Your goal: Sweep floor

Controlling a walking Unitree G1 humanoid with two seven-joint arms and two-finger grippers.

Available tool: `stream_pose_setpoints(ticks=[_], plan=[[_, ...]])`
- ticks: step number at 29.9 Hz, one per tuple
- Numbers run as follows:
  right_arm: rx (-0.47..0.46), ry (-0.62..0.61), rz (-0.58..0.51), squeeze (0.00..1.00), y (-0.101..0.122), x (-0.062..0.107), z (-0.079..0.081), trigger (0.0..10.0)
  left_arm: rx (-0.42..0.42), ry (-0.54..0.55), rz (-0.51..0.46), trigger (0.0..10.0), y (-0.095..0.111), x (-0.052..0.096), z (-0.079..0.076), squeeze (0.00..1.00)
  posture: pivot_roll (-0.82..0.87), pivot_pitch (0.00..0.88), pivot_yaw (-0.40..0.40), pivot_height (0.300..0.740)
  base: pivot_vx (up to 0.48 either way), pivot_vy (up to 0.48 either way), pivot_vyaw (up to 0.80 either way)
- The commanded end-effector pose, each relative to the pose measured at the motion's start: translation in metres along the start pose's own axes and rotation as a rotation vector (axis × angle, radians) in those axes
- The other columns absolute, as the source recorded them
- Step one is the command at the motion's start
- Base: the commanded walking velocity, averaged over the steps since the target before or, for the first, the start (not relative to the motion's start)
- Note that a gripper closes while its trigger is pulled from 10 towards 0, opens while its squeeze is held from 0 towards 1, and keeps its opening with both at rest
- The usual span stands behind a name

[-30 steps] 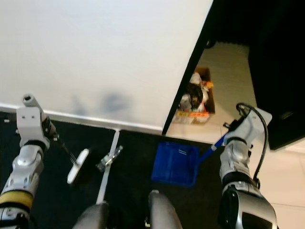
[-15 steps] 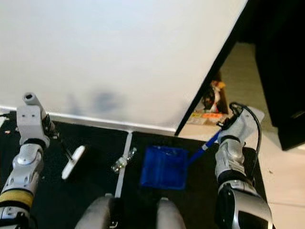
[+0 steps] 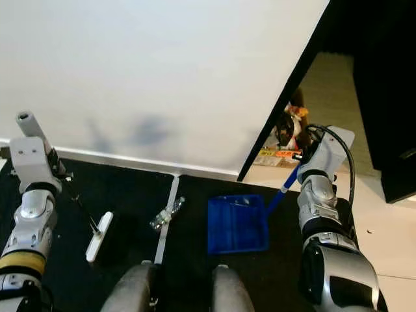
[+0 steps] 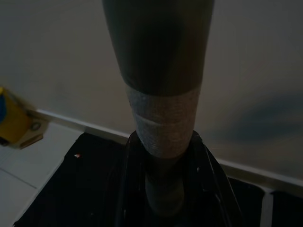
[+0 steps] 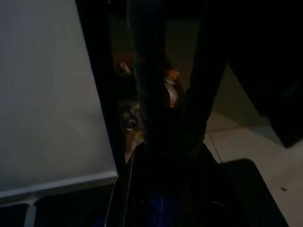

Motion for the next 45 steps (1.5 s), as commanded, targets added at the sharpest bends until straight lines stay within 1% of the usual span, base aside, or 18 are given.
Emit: stream_pose_setpoints(ticks=[1, 3, 10, 16, 23, 25, 26, 27, 28, 29, 30, 31, 34, 35, 38, 41, 42, 45], plan=[[-0.027, -0.009, 0.001, 0.0, 0.002, -0.002, 0.0, 10.0, 0.011, 0.024, -0.065, 10.0, 0.015, -0.007, 0.012, 0.0, 0.09, 0.275, -0.042, 0.74, 0.0, 0.0, 0.0], [-0.106, -0.021, 0.007, 0.0, 0.004, -0.003, 0.004, 10.0, 0.052, 0.006, -0.125, 10.0, 0.032, -0.016, 0.008, 0.0, 0.08, 0.336, -0.035, 0.74, 0.0, 0.0, 0.0], [-0.229, 0.009, -0.033, 0.0, 0.017, -0.007, 0.014, 10.0, 0.062, -0.049, -0.195, 10.0, 0.055, -0.025, -0.001, 0.0, 0.07, 0.405, -0.021, 0.74, 0.0, 0.0, 0.0], [-0.192, 0.056, -0.078, 0.0, 0.034, -0.01, 0.027, 10.0, 0.046, -0.084, -0.208, 10.0, 0.063, -0.033, -0.008, 0.0, 0.07, 0.434, -0.018, 0.74, 0.0, 0.0, 0.0], [-0.175, 0.089, -0.094, 0.0, 0.04, -0.011, 0.044, 10.0, 0.065, -0.14, -0.173, 10.0, 0.054, -0.035, -0.038, 0.0, 0.07, 0.46, -0.027, 0.74, 0.0, 0.0, 0.0], [-0.17, 0.104, -0.091, 0.0, 0.04, -0.01, 0.05, 10.0, 0.096, -0.181, -0.139, 10.0, 0.05, -0.034, -0.06, 0.0, 0.06, 0.462, -0.028, 0.74, 0.0, 0.0, 0.0], [-0.17, 0.104, -0.091, 0.0, 0.04, -0.01, 0.05, 10.0, 0.096, -0.181, -0.139, 10.0, 0.05, -0.034, -0.06, 0.0, 0.06, 0.462, -0.028, 0.74, 0.0, 0.0, 0.0], [-0.158, 0.108, -0.07, 0.0, 0.035, -0.009, 0.056, 10.0, 0.188, -0.254, -0.103, 10.0, 0.05, -0.026, -0.111, 0.0, 0.07, 0.459, -0.03, 0.74, 0.0, 0.0, 0.0], [-0.157, 0.107, -0.063, 0.0, 0.033, -0.008, 0.057, 10.0, 0.226, -0.28, -0.092, 10.0, 0.053, -0.021, -0.131, 0.0, 0.07, 0.459, -0.03, 0.74, 0.0, 0.0, 0.0], [-0.157, 0.107, -0.063, 0.0, 0.033, -0.008, 0.057, 10.0, 0.226, -0.28, -0.092, 10.0, 0.053, -0.021, -0.131, 0.0, 0.07, 0.459, -0.03, 0.74, 0.0, 0.0, 0.0], [-0.153, 0.106, -0.055, 0.0, 0.031, -0.008, 0.059, 10.0, 0.273, -0.31, -0.085, 10.0, 0.058, -0.017, -0.151, 0.0, 0.07, 0.456, -0.03, 0.74, 0.0, 0.0, 0.0], [-0.153, 0.106, -0.055, 0.0, 0.031, -0.008, 0.059, 10.0, 0.273, -0.31, -0.085, 10.0, 0.058, -0.017, -0.151, 0.0, 0.07, 0.456, -0.03, 0.74, 0.0, 0.0, 0.0], [-0.149, 0.108, -0.037, 0.0, 0.025, -0.006, 0.062, 10.0, 0.442, -0.43, -0.055, 10.0, 0.088, 0.0, -0.217, 0.0, 0.08, 0.448, -0.025, 0.74, 0.0, 0.0, 0.0], [-0.149, 0.108, -0.037, 0.0, 0.025, -0.006, 0.062, 10.0, 0.442, -0.43, -0.055, 10.0, 0.088, 0.0, -0.217, 0.0, 0.08, 0.448, -0.025, 0.74, 0.0, 0.0, 0.0], [-0.151, 0.105, -0.026, 0.0, 0.022, -0.005, 0.063, 10.0, 0.557, -0.57, -0.004, 10.0, 0.118, 0.022, -0.267, 0.0, 0.08, 0.434, -0.018, 0.74, 0.0, 0.0, 0.0], [-0.152, 0.104, -0.022, 0.0, 0.021, -0.005, 0.063, 10.0, 0.576, -0.614, 0.014, 10.0, 0.125, 0.029, -0.279, 0.0, 0.08, 0.434, -0.018, 0.74, 0.0, 0.0, 0.0], [-0.153, 0.102, -0.018, 0.0, 0.02, -0.004, 0.063, 10.0, 0.604, -0.655, 0.048, 10.0, 0.132, 0.038, -0.291, 0.0, 0.09, 0.417, -0.013, 0.74, 0.0, 0.0, 0.0], [-0.172, 0.08, -0.002, 0.0, 0.018, -0.005, 0.059, 10.0, 0.767, -0.64, 0.139, 10.0, 0.159, 0.044, -0.296, 0.0, 0.1, 0.38, -0.018, 0.74, 0.0, 0.0, 0.0]])
Point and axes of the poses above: a point about 5 cm out from each wrist's last joint towards the gripper, its own x axis pointing back from the gripper into the wrist, its own y axis along the axis of the wrist's last joint, z = x × y, the point moved 3 cm from there along -x, pointing out of the wrist towards the gripper, and after that the axes turned 7 degrees about x, right-handed, at the moved point
